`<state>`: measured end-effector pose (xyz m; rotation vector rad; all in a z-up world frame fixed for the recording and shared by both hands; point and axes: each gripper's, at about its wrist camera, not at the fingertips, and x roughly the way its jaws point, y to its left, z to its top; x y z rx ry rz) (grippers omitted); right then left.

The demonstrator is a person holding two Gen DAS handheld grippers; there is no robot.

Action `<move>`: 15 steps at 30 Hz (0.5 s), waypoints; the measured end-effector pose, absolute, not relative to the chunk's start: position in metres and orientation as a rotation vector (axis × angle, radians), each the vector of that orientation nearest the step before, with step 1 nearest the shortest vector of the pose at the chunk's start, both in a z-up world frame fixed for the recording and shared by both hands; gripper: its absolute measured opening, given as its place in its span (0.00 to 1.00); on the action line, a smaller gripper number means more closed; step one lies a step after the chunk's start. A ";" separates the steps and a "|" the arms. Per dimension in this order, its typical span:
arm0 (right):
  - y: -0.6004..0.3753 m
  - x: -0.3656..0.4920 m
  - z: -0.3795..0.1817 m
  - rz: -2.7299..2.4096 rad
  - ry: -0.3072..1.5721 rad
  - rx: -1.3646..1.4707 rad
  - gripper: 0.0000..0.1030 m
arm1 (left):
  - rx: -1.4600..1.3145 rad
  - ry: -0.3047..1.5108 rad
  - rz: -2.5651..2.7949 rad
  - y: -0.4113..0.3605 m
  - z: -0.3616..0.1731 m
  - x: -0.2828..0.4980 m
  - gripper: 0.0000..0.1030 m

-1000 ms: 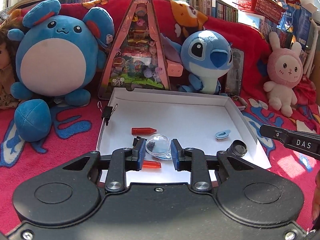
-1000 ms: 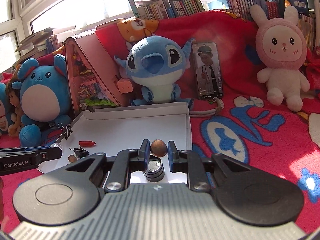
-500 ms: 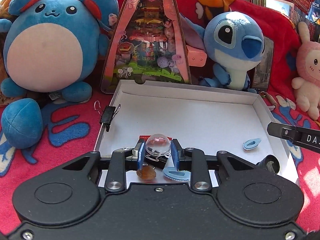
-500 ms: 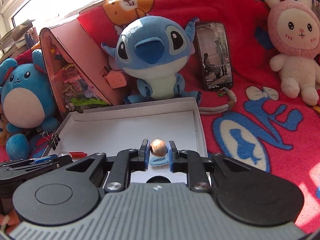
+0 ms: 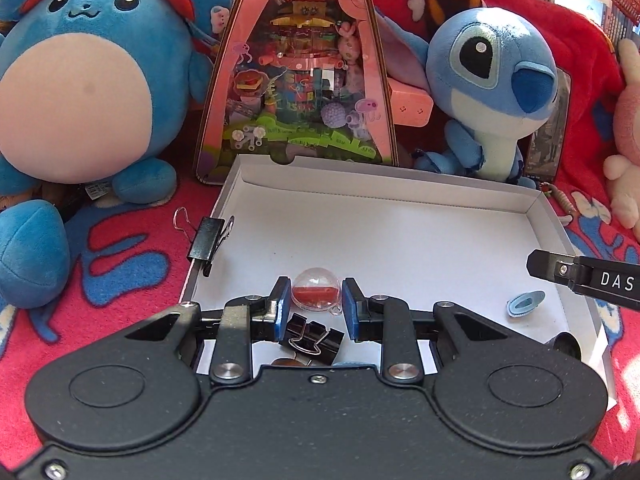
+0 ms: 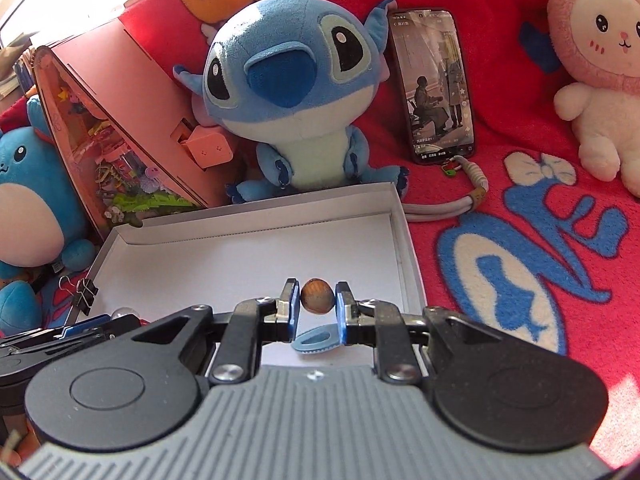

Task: Organize rigid objects
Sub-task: 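Lower the clear ball into the box and open the left tool while the right tool releases the acorn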

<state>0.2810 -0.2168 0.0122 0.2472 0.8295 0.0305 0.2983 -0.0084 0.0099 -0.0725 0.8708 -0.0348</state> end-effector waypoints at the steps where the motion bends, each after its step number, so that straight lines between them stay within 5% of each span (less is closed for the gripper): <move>1: -0.216 0.282 0.011 0.037 0.832 0.247 0.23 | -0.071 0.873 -0.036 -0.009 0.009 0.299 0.25; 15: -0.199 0.292 0.002 0.058 0.873 0.166 0.23 | -0.039 0.858 -0.028 -0.012 0.006 0.301 0.25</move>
